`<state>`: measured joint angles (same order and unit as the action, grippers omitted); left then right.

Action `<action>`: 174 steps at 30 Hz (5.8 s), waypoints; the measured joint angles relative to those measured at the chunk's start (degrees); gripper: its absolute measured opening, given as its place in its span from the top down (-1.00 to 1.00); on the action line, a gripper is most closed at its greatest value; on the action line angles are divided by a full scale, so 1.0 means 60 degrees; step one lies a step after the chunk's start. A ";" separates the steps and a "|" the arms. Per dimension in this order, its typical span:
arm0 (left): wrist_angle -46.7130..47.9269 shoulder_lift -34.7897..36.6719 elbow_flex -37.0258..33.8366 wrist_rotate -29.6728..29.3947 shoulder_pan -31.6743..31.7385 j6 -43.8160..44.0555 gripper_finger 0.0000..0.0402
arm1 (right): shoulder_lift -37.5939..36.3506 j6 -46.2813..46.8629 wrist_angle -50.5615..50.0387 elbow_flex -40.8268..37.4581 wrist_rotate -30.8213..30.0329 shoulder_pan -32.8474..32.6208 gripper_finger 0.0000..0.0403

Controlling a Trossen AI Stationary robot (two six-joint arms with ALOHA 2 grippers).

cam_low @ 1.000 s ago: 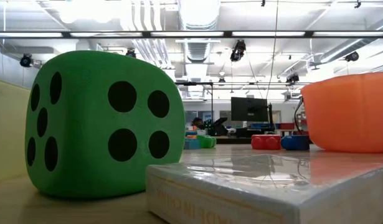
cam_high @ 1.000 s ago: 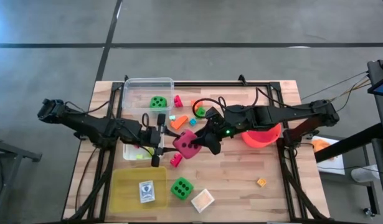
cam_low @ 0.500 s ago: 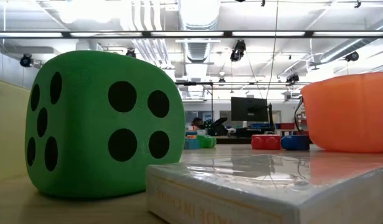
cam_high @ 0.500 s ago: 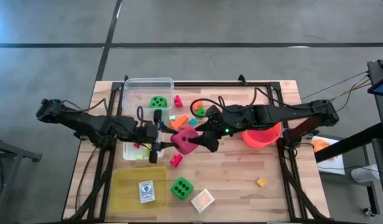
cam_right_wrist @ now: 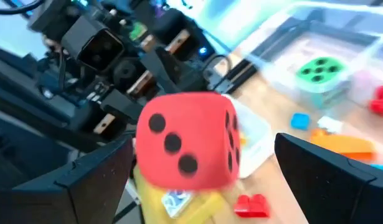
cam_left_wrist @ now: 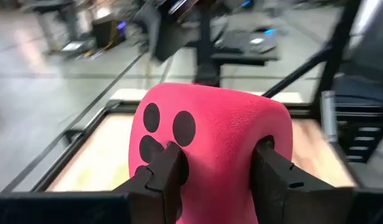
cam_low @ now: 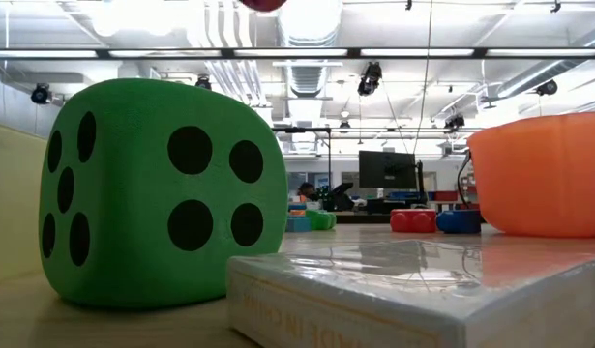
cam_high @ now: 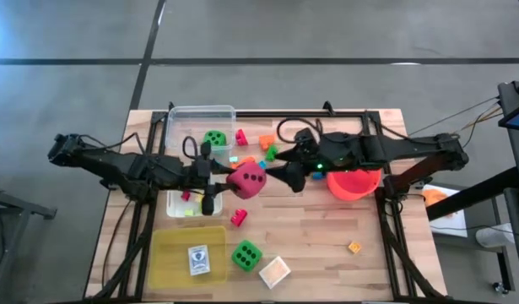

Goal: Pick & Place Toys
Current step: Put the red dice into the transparent bin

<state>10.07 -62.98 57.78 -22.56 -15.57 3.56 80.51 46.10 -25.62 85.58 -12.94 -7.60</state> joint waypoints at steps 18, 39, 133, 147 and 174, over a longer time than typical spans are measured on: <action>0.8400 0.0044 0.3217 -0.2416 0.4142 0.4498 0.36 | -0.0518 0.0053 -0.1623 -0.0397 -0.0743 -0.0639 -0.90; 0.9292 -0.1656 0.2747 0.0203 0.8057 0.3555 0.36 | -0.0532 0.0184 -0.1707 -0.0397 -0.1594 -0.1512 -0.90; 0.8425 -0.3111 0.0026 0.0914 0.8924 0.4366 -0.38 | -0.0529 0.0209 -0.1696 -0.0397 -0.1598 -0.1883 -0.90; 0.8429 -0.3104 0.0029 0.1002 0.8931 0.4433 -0.40 | -0.0529 0.0209 -0.1699 -0.0397 -0.1591 -0.1883 -0.90; 0.9358 -0.3075 0.1101 0.2213 0.8928 0.4018 0.23 | -0.0529 0.0209 -0.1696 -0.0397 -0.1598 -0.1876 -0.90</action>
<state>66.22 -81.43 64.38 -9.29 38.00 27.66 77.34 47.35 -35.79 83.20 -22.52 -18.85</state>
